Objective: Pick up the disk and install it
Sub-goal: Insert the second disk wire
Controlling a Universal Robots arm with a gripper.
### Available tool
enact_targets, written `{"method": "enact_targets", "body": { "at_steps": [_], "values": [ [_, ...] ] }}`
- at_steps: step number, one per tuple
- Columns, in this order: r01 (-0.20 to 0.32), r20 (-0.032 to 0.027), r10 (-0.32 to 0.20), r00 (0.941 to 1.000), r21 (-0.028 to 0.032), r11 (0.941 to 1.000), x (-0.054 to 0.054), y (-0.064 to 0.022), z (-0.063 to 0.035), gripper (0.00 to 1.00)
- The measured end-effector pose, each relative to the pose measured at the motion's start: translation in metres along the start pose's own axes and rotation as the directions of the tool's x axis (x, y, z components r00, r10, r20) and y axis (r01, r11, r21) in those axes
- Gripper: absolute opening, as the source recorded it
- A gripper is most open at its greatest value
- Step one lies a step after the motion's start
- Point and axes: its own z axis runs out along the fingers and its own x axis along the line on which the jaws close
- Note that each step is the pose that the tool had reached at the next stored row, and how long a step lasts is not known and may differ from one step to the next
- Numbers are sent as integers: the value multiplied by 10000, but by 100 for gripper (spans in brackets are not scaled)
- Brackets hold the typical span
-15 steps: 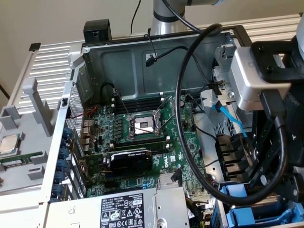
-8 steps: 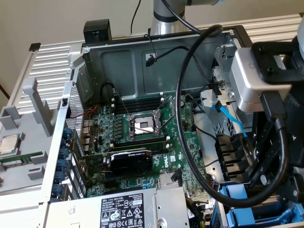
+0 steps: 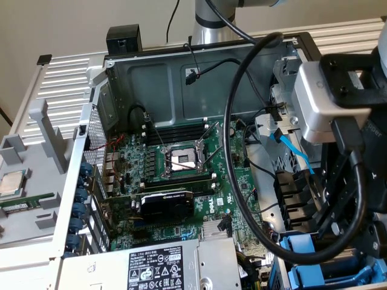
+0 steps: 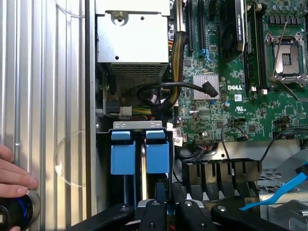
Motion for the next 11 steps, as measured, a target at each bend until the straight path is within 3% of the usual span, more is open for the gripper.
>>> {"method": "enact_targets", "body": {
  "at_steps": [11],
  "values": [
    [1,12,-1,10000,1,10000,2,-1,12,16]
  ]
}}
